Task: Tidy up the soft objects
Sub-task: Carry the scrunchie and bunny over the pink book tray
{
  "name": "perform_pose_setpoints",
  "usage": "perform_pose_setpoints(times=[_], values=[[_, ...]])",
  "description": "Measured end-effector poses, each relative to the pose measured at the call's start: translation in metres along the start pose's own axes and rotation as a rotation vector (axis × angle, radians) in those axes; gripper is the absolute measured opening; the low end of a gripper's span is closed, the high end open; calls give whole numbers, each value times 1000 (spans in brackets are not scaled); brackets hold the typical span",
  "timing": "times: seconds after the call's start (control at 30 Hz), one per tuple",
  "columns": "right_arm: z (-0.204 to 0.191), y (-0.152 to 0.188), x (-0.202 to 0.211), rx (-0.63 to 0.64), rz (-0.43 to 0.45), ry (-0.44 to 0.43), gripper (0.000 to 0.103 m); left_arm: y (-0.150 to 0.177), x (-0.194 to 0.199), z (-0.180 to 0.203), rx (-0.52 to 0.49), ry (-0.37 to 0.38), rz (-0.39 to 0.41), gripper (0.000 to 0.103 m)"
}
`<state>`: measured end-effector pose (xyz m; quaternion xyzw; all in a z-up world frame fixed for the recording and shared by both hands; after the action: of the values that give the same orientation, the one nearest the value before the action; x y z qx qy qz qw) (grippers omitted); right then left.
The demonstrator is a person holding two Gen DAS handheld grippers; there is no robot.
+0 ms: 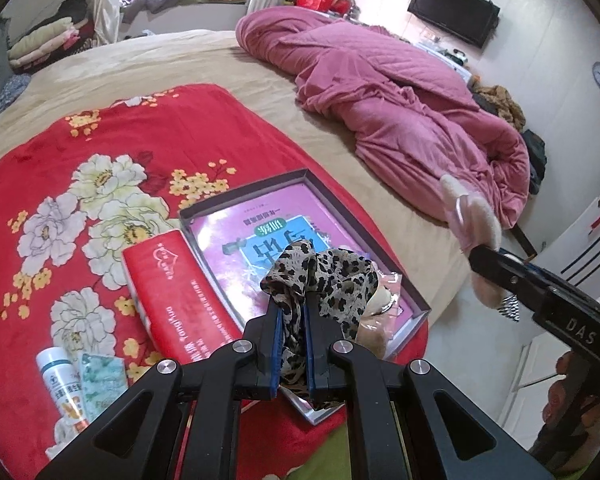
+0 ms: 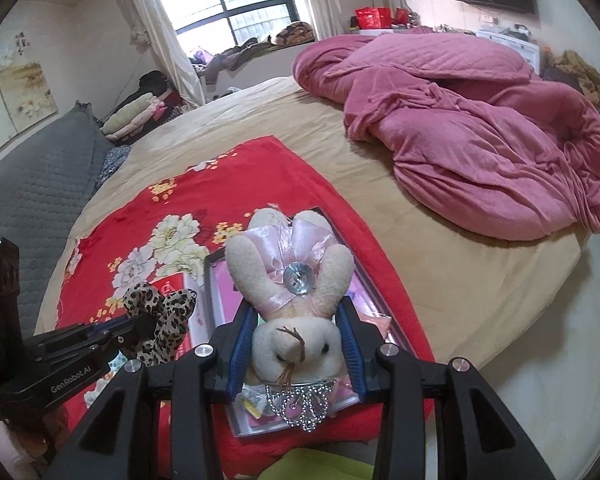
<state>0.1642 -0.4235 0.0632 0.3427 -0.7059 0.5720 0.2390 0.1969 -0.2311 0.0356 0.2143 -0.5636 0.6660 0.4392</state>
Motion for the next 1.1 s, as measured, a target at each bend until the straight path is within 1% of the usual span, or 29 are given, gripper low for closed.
perform_pose_setpoints(times=[0.27,0.53,0.87,1.1], values=[[27,3,-17,-39,-28,22,41,-1,-32,3,-2,-24,-34,9],[46,13,-38,-73,-64,34,41,4,-54,3,-5,-45,-67,9],[54,21,-54,-74,-97,47,41,9,-73,4,-8,-56,-92,9],[59,36,-79,-59,-148,68,41,13,-84,4,-18,-66,-113,9]])
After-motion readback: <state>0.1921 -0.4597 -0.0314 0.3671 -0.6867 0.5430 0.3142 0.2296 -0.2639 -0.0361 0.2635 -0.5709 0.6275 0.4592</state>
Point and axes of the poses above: each gripper's, at about its wrist camera, not at the fingertips, and x roughly against the way its jaws point, z to its right, y to its underside, the point moved 3 cm from there along -x, roughly the way its jaws point, and after that the axes turned 2 degrees about x, right-handed, at the moved point
